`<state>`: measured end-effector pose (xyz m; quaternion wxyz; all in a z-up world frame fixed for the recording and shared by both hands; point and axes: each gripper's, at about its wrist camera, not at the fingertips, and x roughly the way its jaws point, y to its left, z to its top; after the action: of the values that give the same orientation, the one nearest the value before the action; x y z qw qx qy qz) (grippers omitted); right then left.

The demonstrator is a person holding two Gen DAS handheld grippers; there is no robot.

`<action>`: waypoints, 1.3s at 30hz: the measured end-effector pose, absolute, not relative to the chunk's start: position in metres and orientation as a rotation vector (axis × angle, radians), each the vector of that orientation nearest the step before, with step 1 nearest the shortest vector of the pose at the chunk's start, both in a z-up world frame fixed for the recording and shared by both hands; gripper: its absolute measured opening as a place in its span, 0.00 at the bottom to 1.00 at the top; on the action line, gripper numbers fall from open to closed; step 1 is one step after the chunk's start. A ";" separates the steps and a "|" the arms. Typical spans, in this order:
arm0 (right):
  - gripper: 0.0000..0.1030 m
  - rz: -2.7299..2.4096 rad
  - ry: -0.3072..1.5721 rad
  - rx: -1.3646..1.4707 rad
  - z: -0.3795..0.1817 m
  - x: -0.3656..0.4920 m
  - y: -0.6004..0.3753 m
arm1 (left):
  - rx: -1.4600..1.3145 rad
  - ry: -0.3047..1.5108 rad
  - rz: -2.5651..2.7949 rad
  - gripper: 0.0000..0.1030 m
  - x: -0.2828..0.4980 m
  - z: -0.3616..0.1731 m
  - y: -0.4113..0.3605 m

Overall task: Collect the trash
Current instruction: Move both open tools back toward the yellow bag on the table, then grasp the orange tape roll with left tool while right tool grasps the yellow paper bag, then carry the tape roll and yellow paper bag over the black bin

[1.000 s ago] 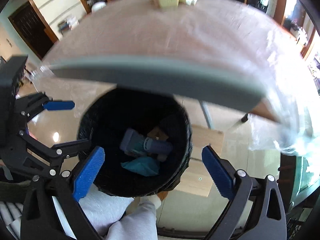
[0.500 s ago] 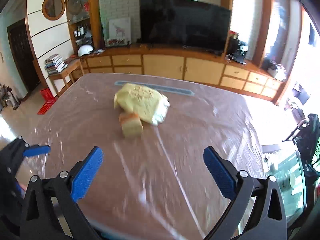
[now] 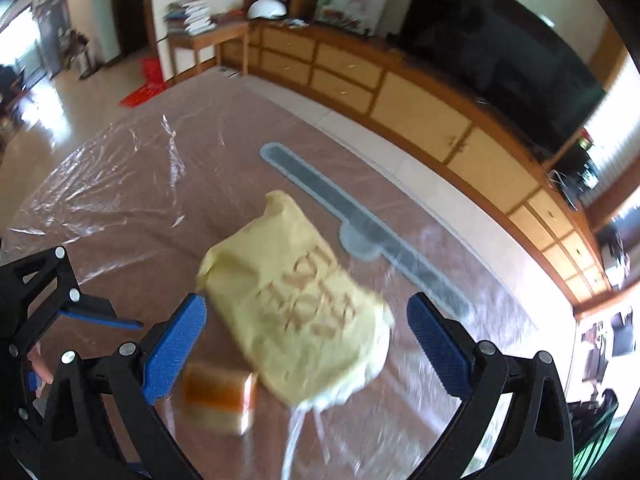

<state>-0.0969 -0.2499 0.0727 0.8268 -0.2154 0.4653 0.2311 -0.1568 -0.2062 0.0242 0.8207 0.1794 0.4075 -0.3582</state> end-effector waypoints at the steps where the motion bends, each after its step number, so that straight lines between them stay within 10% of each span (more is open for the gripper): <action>1: 0.96 0.515 1.004 -0.471 0.068 -0.088 -0.248 | 0.375 0.871 -0.764 0.98 -0.149 0.022 -0.208; 6: 0.94 0.617 1.092 -0.447 0.051 -0.067 -0.243 | 0.324 0.879 -0.799 0.96 -0.132 0.018 -0.212; 17: 0.58 0.715 1.164 -0.257 0.051 -0.055 -0.258 | 0.393 0.889 -0.839 0.39 -0.127 0.010 -0.229; 39: 0.50 0.591 1.067 0.120 0.058 -0.074 -0.319 | 0.232 0.887 -0.753 0.36 -0.153 0.040 -0.162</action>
<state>-0.0740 -0.3192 0.0582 0.8181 0.0562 0.5006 0.2774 -0.1528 -0.1616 0.0397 0.8292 0.1095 0.4180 -0.3546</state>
